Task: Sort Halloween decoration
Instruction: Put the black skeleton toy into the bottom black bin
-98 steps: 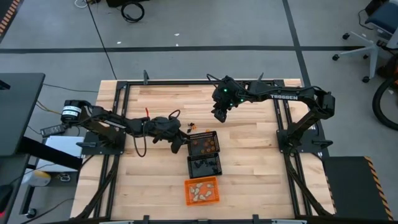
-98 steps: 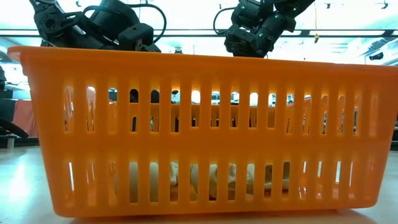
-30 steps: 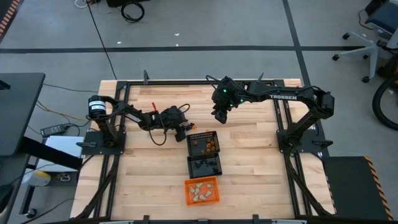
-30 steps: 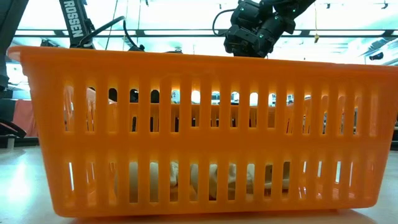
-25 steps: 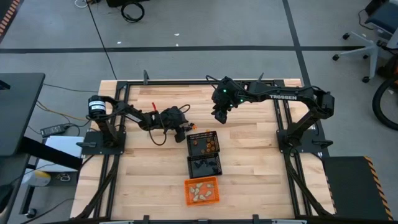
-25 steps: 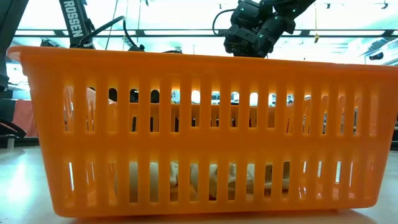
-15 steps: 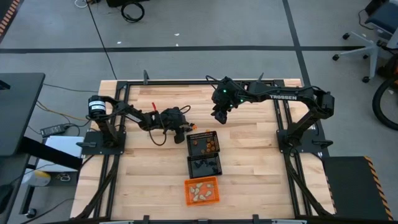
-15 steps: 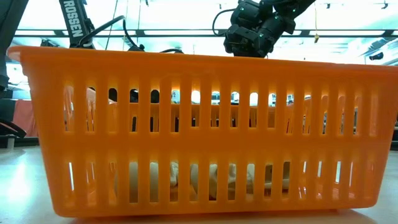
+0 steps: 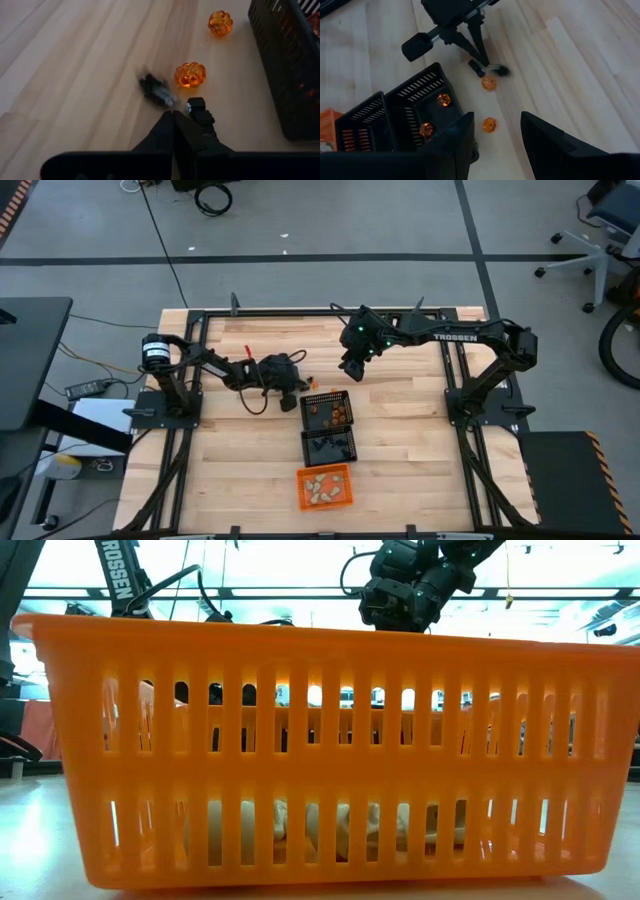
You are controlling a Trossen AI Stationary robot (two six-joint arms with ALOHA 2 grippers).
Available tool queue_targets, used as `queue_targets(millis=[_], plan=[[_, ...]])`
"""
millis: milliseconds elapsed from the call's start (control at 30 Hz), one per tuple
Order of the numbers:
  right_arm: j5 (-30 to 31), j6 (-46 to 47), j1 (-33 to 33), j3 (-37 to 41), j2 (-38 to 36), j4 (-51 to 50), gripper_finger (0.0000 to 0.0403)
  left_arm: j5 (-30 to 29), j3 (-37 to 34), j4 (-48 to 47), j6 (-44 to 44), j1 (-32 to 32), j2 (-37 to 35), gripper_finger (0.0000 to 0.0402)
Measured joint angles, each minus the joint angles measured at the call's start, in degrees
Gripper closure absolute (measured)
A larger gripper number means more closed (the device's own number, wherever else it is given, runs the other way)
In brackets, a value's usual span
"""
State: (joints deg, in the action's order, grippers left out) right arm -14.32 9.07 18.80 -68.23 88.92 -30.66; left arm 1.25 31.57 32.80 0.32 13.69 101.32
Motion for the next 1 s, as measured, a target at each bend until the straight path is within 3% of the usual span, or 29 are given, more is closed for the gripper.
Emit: queue_targets(millis=[367, 567, 733, 1000], plan=[[0.0, 2.7, -0.8, 0.0, 0.0, 0.0, 0.0238, 0.0, -0.1, -0.3, -1.4, 0.0, -2.0, 0.0398], [1.2, 3.0, -1.2, 0.0, 0.0, 0.0, 0.0238, 0.0, 0.3, -0.4, -7.2, 0.0, -2.6, 0.0385], [1.2, 3.0, -1.2, 0.0, 0.0, 0.2, 0.0238, 0.2, 5.4, -6.7, -10.4, 0.5, -1.8, 0.0351], [1.2, 2.9, -1.2, 0.0, 0.0, 0.9, 0.0238, 0.3, 17.8, -14.9, -3.5, 2.5, 2.7, 0.0291]])
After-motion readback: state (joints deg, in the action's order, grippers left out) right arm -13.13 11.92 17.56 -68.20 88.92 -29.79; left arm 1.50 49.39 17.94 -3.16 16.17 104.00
